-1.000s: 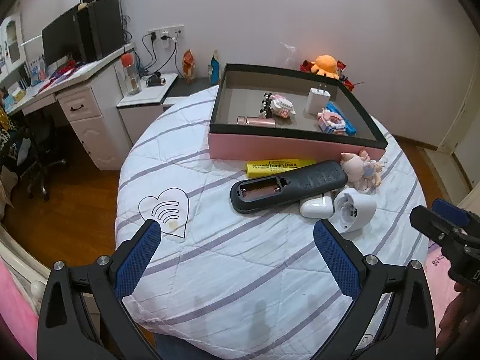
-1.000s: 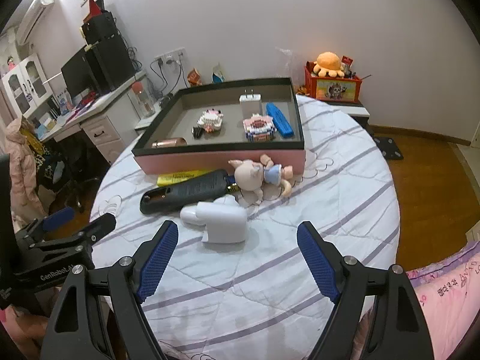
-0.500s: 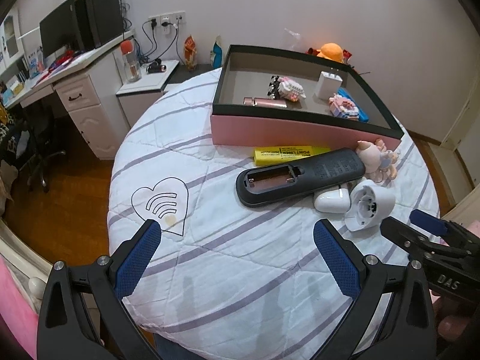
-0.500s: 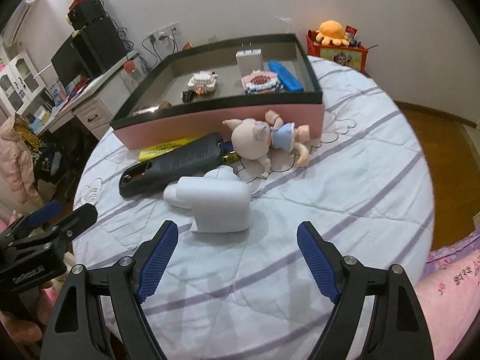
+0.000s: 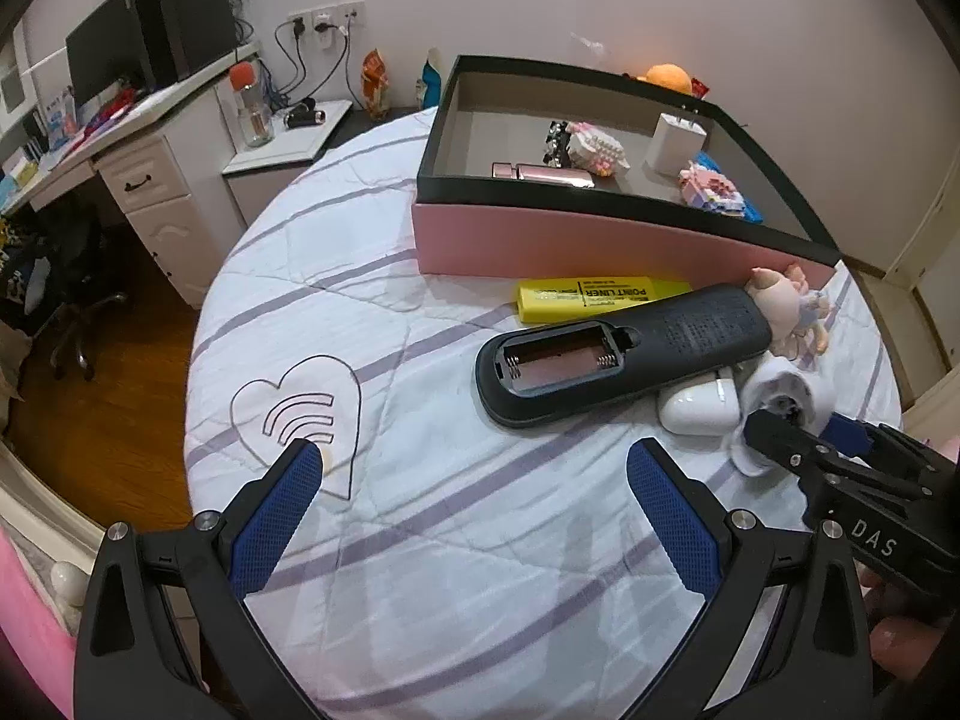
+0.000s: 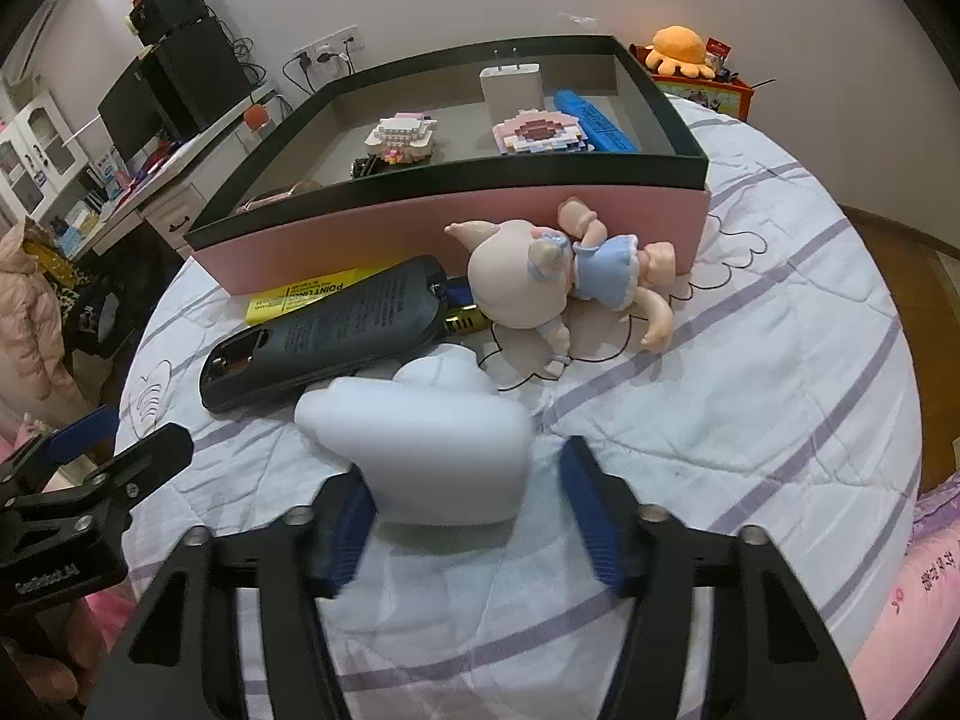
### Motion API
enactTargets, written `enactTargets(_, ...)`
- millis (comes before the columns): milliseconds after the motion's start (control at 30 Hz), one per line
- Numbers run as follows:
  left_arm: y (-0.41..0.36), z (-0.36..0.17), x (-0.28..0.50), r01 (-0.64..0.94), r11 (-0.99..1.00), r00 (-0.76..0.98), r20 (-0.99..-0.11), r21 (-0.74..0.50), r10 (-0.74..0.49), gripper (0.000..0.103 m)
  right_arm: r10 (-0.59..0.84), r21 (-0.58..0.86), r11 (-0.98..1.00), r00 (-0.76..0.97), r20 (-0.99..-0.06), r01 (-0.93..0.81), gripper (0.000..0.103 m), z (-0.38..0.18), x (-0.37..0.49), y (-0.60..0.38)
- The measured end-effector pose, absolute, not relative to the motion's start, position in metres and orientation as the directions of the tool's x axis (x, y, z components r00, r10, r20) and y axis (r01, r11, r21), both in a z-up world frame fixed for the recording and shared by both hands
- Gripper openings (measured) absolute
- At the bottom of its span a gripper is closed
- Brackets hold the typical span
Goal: Organize rigid objects
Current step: 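Grasp the black remote control with the left gripper while the right gripper grasps the white hair dryer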
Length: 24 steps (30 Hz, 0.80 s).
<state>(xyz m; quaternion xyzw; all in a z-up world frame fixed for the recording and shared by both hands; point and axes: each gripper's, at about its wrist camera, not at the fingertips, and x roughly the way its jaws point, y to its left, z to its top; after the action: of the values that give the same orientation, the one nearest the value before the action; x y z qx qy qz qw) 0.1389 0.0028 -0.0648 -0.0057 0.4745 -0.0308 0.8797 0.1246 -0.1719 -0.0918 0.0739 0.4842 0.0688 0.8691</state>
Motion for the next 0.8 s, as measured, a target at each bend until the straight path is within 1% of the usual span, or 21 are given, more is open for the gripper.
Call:
enactTargets(67,0.002,-0.066,0.142,0.060,0.998,0.549,-0.834,-0.035,-0.062,0.103,0.196,0.196,0.979,0.521,-0.831,-0.056,0.044,-0.092,0.126,-0.172)
enactTargets(400,-0.022,-0.076,0.174,0.238,0.971,0.546,-0.829,0.012,-0.124,0.103,0.204,0.196,0.978,0.510,-0.835,-0.070,0.044,-0.091,0.128,-0.172)
enactTargets(467,-0.027,-0.079,0.180,0.284,0.959,0.534,-0.829,-0.009,-0.166,0.103,0.202,0.194,0.978,0.509,-0.837,-0.069,0.044,-0.091,0.129,-0.172)
enactTargets(533,-0.033,-0.083,0.185,0.310,0.951,0.525,-0.833,-0.004,-0.175,0.102,0.200,0.192,0.979,0.508,-0.838,-0.068,0.044,-0.090,0.130,-0.172)
enactTargets(567,-0.035,-0.087,0.187,0.324,0.946,0.521,-0.835,0.000,-0.178,0.099,0.199,0.192,0.979,0.508,-0.838,-0.068,0.044,-0.090,0.131,-0.172)
enactTargets(600,-0.037,-0.091,0.190,0.342,0.940,0.502,-0.843,-0.010,-0.192,0.090,0.199,0.192,0.979,0.508,-0.838,-0.067,0.044,-0.090,0.131,-0.172)
enactTargets(667,-0.038,-0.093,0.192,0.352,0.936,0.501,-0.842,-0.016,-0.203,0.087,0.198,0.191,0.979,0.507,-0.839,-0.066,0.044,-0.090,0.132,-0.173)
enactTargets(700,-0.038,-0.092,0.191,0.366,0.930,0.501,-0.838,-0.021,-0.216,0.082,0.198,0.191,0.979,0.506,-0.839,-0.066,0.044,-0.090,0.132,-0.173)
enactTargets(733,-0.038,-0.091,0.191,0.372,0.928,0.502,-0.836,-0.022,-0.221,0.080,0.197,0.191,0.979,0.506,-0.840,-0.065,0.044,-0.090,0.132,-0.173)
enactTargets(800,-0.035,-0.089,0.192,0.369,0.929,0.500,-0.834,-0.040,-0.234,0.069,0.197,0.193,0.979,0.506,-0.840,-0.061,0.044,-0.090,0.132,-0.174)
